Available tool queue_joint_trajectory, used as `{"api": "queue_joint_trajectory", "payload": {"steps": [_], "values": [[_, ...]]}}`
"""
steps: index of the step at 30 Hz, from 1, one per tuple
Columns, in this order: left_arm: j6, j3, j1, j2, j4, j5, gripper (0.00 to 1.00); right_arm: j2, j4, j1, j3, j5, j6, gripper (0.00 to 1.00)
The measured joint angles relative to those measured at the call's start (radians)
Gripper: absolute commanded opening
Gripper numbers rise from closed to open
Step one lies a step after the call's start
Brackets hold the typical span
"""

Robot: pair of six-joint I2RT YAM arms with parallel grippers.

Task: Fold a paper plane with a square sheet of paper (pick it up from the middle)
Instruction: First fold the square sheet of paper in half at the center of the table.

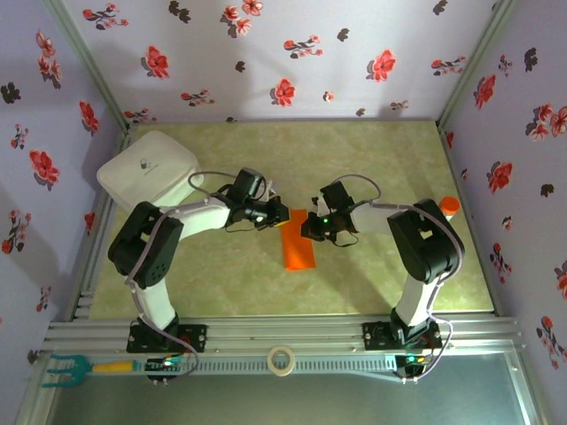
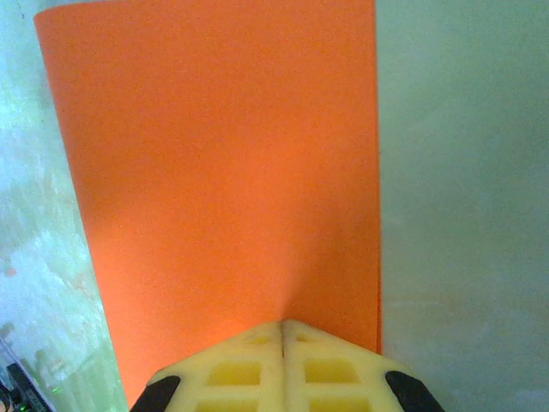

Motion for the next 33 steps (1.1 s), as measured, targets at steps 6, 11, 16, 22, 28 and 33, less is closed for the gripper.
{"api": "queue_joint_trajectory", "payload": {"steps": [6, 11, 16, 22, 28, 33], "values": [[0.000, 0.000, 0.000, 0.032, 0.023, 0.033, 0.00, -0.003, 0.005, -0.001, -0.005, 0.000, 0.014, 0.00], [0.000, 0.000, 0.000, 0.069, 0.031, 0.047, 0.00, -0.003, 0.007, -0.002, -0.006, 0.000, 0.017, 0.00], [0.009, 0.002, 0.000, 0.085, 0.009, 0.050, 0.00, -0.003, 0.013, -0.002, -0.010, 0.000, 0.019, 0.00], [0.039, 0.002, 0.000, 0.092, -0.018, 0.039, 0.00, -0.004, 0.021, -0.002, -0.014, 0.000, 0.021, 0.00], [0.081, -0.008, 0.009, 0.122, -0.040, 0.019, 0.00, -0.007, 0.035, -0.002, -0.023, -0.001, 0.027, 0.00], [0.116, -0.012, 0.011, 0.127, -0.054, 0.005, 0.00, -0.008, 0.040, -0.002, -0.026, 0.000, 0.027, 0.00]]}}
